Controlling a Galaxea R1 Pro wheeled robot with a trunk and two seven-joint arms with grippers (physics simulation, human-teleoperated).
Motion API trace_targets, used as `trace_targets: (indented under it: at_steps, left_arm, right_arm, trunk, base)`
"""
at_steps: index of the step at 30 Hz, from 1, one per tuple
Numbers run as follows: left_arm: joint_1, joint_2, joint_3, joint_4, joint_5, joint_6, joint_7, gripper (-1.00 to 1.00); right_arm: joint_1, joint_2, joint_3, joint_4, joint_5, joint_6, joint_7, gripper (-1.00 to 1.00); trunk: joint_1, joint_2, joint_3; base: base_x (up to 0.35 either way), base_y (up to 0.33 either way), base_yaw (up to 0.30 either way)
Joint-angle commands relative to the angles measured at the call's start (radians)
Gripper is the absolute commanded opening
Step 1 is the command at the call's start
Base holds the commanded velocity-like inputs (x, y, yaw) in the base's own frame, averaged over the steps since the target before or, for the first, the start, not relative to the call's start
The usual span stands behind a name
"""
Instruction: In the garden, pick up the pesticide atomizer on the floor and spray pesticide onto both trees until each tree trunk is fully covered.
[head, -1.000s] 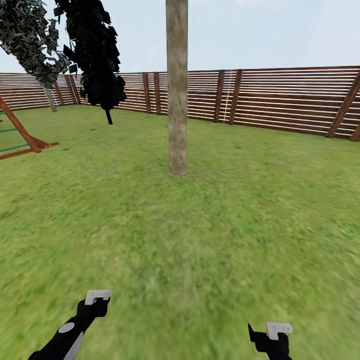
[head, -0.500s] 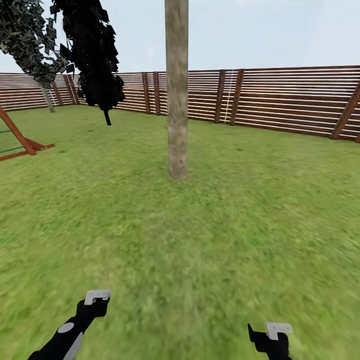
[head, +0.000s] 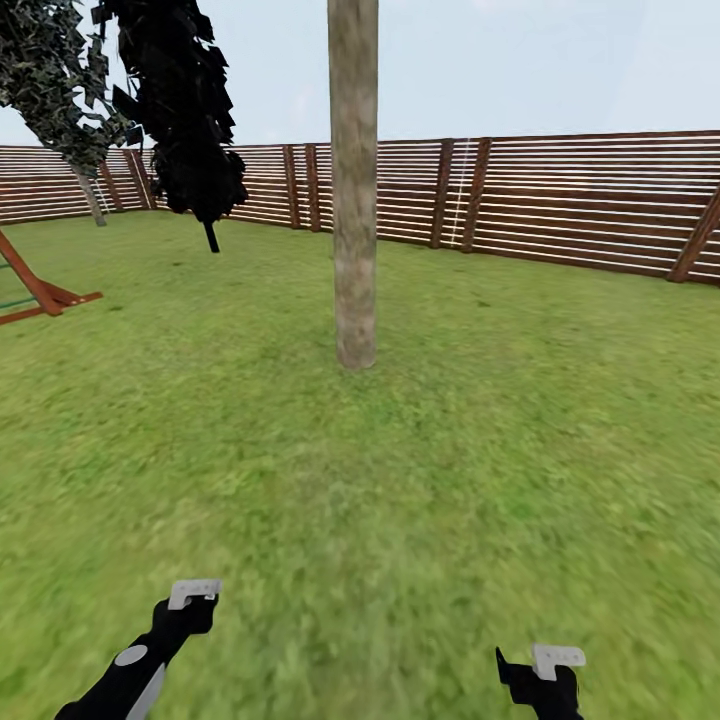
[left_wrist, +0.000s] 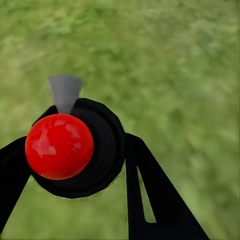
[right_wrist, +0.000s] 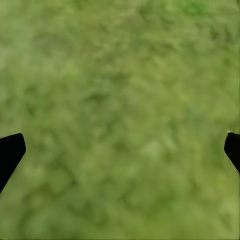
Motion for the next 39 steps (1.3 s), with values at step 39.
trace_targets:
  at_steps: [39]
  left_arm:
    - [-0.001,0.000,0.006,0.000,0.004,-0.001,-0.009,-1.00]
  right_arm:
    - [-0.001,0.000,-0.008,0.001,0.006,-0.004,0.004,1.00]
  trunk:
    - [0.000,0.000,-0.001]
  base:
    - [0.339,0.000,0.000]
